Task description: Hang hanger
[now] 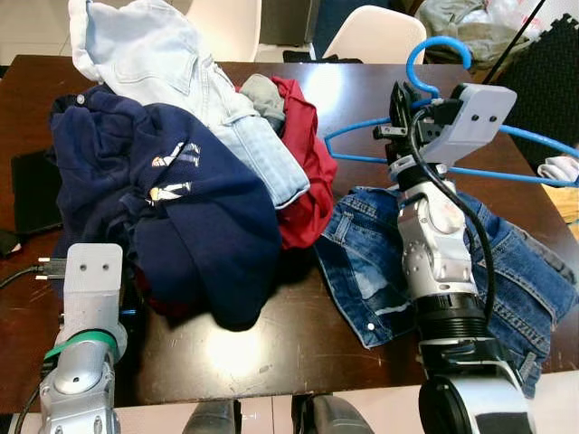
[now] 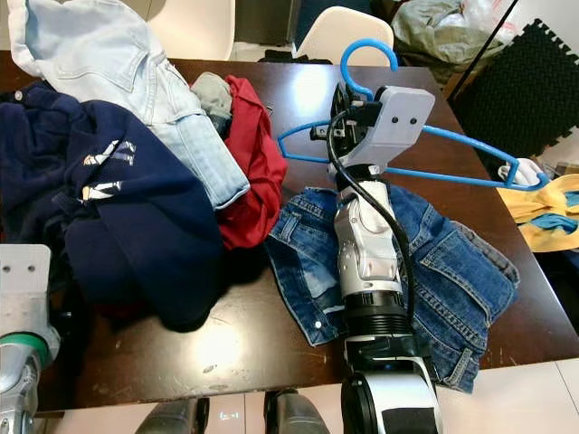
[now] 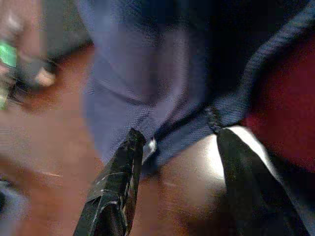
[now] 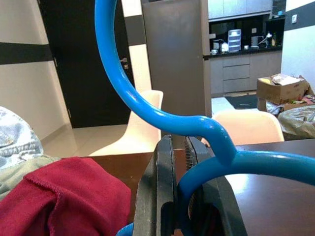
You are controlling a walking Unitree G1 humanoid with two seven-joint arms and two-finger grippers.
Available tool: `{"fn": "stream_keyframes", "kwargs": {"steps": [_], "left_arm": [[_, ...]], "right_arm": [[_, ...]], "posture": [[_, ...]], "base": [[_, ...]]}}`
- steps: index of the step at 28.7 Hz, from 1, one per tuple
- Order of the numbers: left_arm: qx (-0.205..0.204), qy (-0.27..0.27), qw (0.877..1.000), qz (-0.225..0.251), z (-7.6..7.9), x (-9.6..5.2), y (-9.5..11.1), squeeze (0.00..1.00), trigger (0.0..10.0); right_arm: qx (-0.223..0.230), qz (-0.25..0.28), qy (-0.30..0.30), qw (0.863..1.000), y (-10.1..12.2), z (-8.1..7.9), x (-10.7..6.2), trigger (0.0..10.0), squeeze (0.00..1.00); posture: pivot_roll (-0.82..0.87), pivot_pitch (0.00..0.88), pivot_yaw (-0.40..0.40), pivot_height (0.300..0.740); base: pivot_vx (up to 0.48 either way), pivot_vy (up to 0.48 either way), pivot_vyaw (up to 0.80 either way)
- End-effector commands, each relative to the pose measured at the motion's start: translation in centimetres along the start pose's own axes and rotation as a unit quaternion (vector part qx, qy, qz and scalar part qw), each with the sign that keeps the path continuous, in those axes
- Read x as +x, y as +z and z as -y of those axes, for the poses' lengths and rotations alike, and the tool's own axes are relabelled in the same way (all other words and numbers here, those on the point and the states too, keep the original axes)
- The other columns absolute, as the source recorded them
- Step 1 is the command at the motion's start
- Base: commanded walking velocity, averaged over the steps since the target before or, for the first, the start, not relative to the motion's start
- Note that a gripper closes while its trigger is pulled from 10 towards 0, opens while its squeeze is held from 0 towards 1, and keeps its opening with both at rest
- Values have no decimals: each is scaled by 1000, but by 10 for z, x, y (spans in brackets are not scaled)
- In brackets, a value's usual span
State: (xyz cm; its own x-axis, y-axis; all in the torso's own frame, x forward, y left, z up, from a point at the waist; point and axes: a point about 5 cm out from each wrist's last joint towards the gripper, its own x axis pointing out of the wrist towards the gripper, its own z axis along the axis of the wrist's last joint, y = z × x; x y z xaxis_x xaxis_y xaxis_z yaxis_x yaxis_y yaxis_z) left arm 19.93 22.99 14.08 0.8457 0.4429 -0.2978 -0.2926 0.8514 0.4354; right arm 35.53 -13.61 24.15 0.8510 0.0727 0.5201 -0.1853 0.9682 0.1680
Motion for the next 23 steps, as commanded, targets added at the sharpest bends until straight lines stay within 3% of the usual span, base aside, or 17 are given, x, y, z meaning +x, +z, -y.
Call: {"fn": "stream_keyframes", "kwargs": {"steps": [1, 5, 9, 11, 14, 15, 16, 17, 18, 19, 20, 23], "left_arm": [[40, 18, 999, 5, -4, -1, -1, 0, 10000], [53, 24, 998, 4, -5, 0, -3, 0, 10000], [110, 41, 993, 16, -10, 1, -7, 0, 10000], [110, 41, 993, 16, -10, 1, -7, 0, 10000], [127, 48, 991, 13, -11, 7, -16, 0, 10000], [130, 50, 990, 11, -12, 10, -19, 0, 8000], [130, 50, 990, 11, -12, 10, -19, 0, 8000], [133, 49, 990, 15, -11, 12, -20, 0, 4510], [133, 49, 990, 15, -11, 12, -20, 0, 4510], [135, 46, 990, 20, -9, 14, -19, 0, 980], [135, 44, 990, 26, -6, 14, -17, 0, 0], [136, 42, 989, 32, -4, 15, -16, 0, 0]], "right_arm": [[-1, -8, -5, 1000, -4, 4, -3, 10000, 0], [-3, -9, -7, 1000, -5, 5, -4, 10000, 0], [-16, -18, -17, 1000, -10, 13, -8, 10000, 0], [-16, -18, -17, 1000, -10, 13, -8, 10000, 0], [-25, -58, -26, 998, -28, 23, -23, 10000, 0], [-26, -75, -28, 996, -35, 26, -30, 10000, 0], [-26, -75, -28, 996, -35, 26, -30, 10000, 0], [-25, -99, -21, 995, -46, 25, -40, 10000, 0], [-25, -99, -21, 995, -46, 25, -40, 10000, 0], [-22, -118, -12, 993, -55, 23, -50, 10000, 0], [-17, -132, -4, 991, -61, 20, -57, 10000, 0], [-13, -141, 2, 990, -65, 18, -63, 10000, 0]], "posture": [[220, 132, -24, 740], [221, 134, -23, 740], [219, 133, -24, 740], [219, 133, -24, 740], [216, 133, -27, 740], [216, 133, -27, 740], [216, 133, -27, 740], [215, 126, -25, 740], [215, 126, -25, 740], [214, 117, -22, 740], [214, 110, -22, 740], [216, 100, -21, 740]], "base": [[0, 0, 0], [0, 0, 0], [0, 0, 0], [0, 0, 0], [0, 0, 0], [0, 0, 0], [0, 0, 0], [0, 0, 0], [0, 0, 0], [0, 0, 0], [0, 0, 0], [0, 0, 0]]}}
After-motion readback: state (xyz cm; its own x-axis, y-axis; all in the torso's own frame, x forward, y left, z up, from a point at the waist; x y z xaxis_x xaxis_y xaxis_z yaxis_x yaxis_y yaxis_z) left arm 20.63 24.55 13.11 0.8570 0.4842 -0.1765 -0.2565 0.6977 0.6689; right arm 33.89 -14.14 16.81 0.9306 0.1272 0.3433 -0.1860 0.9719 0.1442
